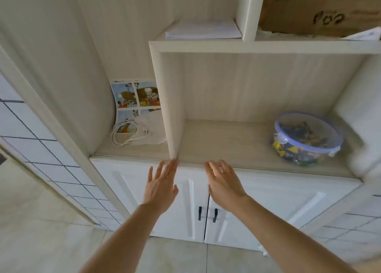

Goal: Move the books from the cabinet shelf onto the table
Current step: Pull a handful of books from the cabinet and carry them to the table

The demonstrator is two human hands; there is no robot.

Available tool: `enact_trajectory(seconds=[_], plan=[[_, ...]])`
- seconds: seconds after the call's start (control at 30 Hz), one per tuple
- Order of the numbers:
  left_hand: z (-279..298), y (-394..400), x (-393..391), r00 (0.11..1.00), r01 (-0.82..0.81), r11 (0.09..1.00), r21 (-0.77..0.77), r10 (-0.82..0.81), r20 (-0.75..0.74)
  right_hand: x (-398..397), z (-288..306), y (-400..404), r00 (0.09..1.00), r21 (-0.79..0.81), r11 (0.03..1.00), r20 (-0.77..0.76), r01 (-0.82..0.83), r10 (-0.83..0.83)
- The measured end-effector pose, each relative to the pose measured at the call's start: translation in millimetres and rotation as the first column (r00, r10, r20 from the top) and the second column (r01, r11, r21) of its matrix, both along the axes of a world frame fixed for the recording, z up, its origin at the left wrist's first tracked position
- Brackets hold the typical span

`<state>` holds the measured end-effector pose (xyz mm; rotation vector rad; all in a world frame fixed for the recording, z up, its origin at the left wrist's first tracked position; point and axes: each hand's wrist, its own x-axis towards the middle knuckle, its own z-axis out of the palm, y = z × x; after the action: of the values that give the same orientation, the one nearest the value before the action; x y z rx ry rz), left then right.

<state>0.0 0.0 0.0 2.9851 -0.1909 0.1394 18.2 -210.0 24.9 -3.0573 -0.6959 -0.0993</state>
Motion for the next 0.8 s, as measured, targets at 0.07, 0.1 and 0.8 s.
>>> enact_trajectory(seconds=[0.07, 0.1, 0.8], plan=[[-4.9, 3.9, 2.4, 1.0, -0.024, 1.0, 0.019, 0.024, -0.015, 0.4, -4.4, 2.2, 0.999, 0.032, 0.999, -0.047, 0.008, -0.006], [-9.0, 5.8, 1.7, 0.999, -0.035, 0.999, 0.033, 0.036, -0.021, -1.9, -7.8, 2.9, 0.998, 0.024, 1.0, -0.056, 0.004, -0.003], [-37.3, 29.5, -73.6, 0.977, 0.1, 0.995, 0.018, -0.101, 0.186, -92.1, 2.2, 33.5, 0.994, 0.348, 0.933, -0.085, 0.088, -0.062]])
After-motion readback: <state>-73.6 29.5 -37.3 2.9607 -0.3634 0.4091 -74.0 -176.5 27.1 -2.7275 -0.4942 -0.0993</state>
